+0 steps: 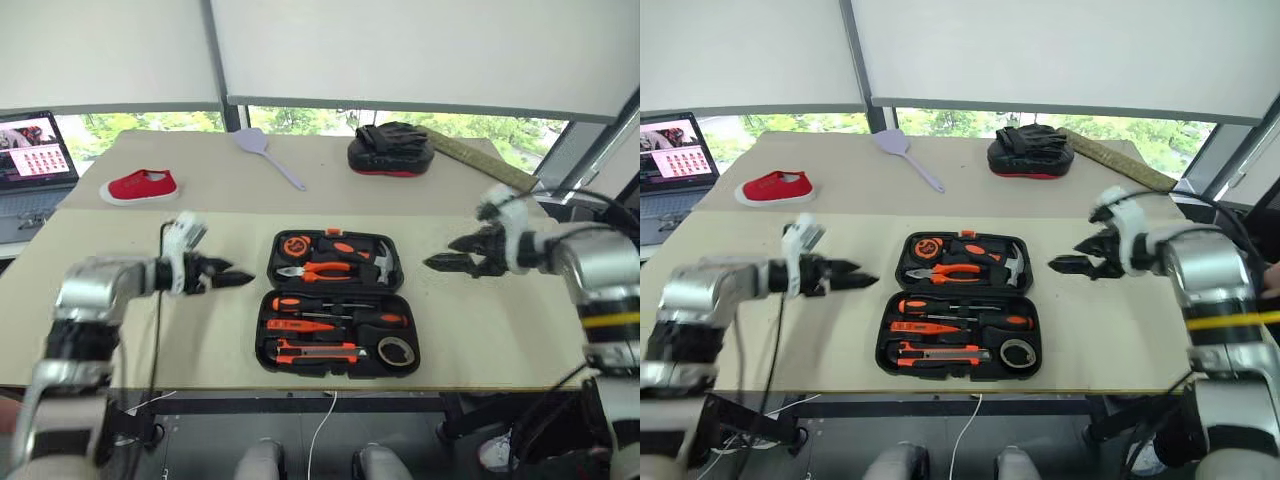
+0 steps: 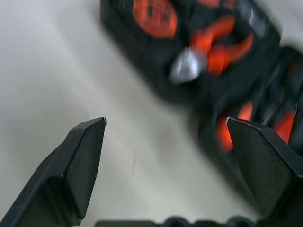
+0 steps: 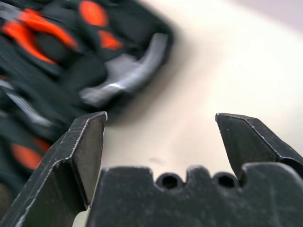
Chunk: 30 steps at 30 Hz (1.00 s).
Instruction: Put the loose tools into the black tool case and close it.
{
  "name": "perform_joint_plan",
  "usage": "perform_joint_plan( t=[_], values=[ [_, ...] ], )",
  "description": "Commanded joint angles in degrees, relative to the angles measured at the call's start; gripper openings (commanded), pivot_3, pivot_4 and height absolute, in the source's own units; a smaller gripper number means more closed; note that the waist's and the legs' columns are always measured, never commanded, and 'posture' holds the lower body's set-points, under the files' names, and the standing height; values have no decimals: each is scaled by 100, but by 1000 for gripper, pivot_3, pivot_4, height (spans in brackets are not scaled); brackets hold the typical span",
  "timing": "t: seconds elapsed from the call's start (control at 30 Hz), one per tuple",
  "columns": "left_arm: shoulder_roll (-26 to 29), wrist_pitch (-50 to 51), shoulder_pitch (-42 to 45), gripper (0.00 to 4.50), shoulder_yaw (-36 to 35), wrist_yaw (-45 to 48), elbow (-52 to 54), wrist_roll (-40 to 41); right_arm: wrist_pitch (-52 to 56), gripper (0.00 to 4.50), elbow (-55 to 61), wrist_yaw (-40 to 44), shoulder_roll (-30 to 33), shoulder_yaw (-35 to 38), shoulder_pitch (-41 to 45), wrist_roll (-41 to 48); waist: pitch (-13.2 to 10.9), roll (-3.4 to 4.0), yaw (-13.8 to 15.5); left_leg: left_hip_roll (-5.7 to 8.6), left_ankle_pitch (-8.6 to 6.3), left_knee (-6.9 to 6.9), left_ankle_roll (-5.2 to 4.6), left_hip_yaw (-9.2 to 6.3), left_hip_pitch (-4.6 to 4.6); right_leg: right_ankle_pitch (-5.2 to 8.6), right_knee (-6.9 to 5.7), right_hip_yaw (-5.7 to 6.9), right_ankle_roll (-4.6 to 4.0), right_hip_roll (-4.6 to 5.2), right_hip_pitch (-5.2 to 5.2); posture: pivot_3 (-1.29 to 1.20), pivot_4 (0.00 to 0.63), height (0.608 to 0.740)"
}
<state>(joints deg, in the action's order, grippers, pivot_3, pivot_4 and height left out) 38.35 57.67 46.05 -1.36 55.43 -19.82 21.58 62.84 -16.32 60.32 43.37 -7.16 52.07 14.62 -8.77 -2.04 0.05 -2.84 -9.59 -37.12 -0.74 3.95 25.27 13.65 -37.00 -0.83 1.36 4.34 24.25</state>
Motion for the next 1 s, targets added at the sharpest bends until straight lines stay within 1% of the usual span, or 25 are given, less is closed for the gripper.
perform_joint_plan(
  t=[0.03,0.13,0.2,0.23,0.33,0.47,0.5,0.63,0.67,0.73,0.8,0.83,0.87,0.9,0.93,1.0],
  values=[
    [-263,463,614,4367,138,-341,-516,-83,545,4289,-691,-411,-393,-217,507,-117,0,0,-18,4,0,0,0,0,2,0,1,-2,2,1,1,0,150,740],
    [-418,345,911,4367,329,-471,-890,-264,316,4289,-1258,-619,-693,-373,742,-259,0,0,-43,11,-7,7,-7,0,16,3,2,-3,7,6,10,0,150,740],
    [-482,222,1033,4367,349,-555,-1109,-347,227,4289,-1739,-814,-895,-235,944,-270,-1,-2,-61,11,-8,16,-9,0,37,3,3,-3,7,5,30,0,150,740],
    [-511,162,1084,4367,366,-598,-1195,-393,91,4289,-1896,-850,-945,-274,998,-336,-2,-2,-73,11,-8,16,-9,0,42,3,1,-2,7,5,34,0,150,740],
    [-610,-33,1224,4367,426,-676,-1442,-528,-154,4289,-2210,-735,-1024,-444,1091,-443,-2,-2,-76,12,-4,10,-4,0,98,1,-9,-3,9,5,89,0,150,740],
    [-712,-119,1309,4367,576,-581,-1704,-633,-358,4289,-2610,-727,-1101,-545,1156,-596,-2,-2,-82,13,-3,3,-2,0,101,0,-10,-2,11,6,91,0,150,740],
    [-721,-187,1303,4455,608,-592,-1773,-691,-409,4051,-2670,-725,-1103,-550,1158,-619,-2,-2,-84,13,-3,3,-2,0,100,0,-10,-3,11,5,91,0,150,740],
    [-735,-371,1272,3380,631,-622,-1949,-800,-460,2904,-2794,-688,-1089,-567,1147,-687,-3,-2,-89,12,-1,-3,0,-2,97,-2,-15,-3,11,4,89,0,150,740],
    [-743,-382,1257,2856,620,-598,-1966,-793,-459,2473,-2818,-689,-1088,-562,1139,-701,-2,-2,-89,13,-1,-3,1,-2,97,-2,-16,-3,11,5,89,0,150,740],
    [-805,-349,1202,2102,534,-654,-1961,-747,-345,1734,-2893,-754,-1108,-478,1135,-685,-2,-2,-84,12,-1,-3,1,-3,93,-2,-16,-3,11,4,85,0,150,740],
    [-852,-243,1109,1351,492,-651,-1878,-692,-132,1141,-3038,-904,-1158,-321,1167,-637,-2,-2,-80,12,-1,-11,1,-6,90,-3,-17,0,12,5,75,0,150,740],
    [-857,-168,1046,989,491,-606,-1804,-657,-142,810,-3115,-1016,-1175,-281,1164,-670,-2,-2,-84,12,-1,-18,1,-6,89,-7,-17,-1,15,5,72,0,150,740],
    [-859,-93,982,535,477,-556,-1728,-610,-161,408,-3195,-1118,-1198,-219,1162,-686,-2,-2,-87,11,-1,-23,0,-6,88,-13,-17,-1,16,4,70,0,150,740],
    [-870,-30,931,176,410,-543,-1678,-550,-170,125,-3245,-1196,-1232,-93,1159,-644,-2,-1,-85,11,0,-28,0,-6,83,-18,-17,-1,17,5,64,0,150,740],
    [-896,-20,890,37,315,-558,-1643,-491,-178,16,-3258,-1254,-1262,37,1158,-583,-2,-2,-82,12,1,-29,0,-6,66,-21,-16,-1,20,5,43,0,150,740],
    [-941,16,871,37,75,-673,-1663,-383,-347,16,-3158,-1427,-1350,397,1141,-411,-3,-3,-80,12,0,-29,1,-6,22,-21,-7,0,22,8,-1,0,150,740]
  ],
)
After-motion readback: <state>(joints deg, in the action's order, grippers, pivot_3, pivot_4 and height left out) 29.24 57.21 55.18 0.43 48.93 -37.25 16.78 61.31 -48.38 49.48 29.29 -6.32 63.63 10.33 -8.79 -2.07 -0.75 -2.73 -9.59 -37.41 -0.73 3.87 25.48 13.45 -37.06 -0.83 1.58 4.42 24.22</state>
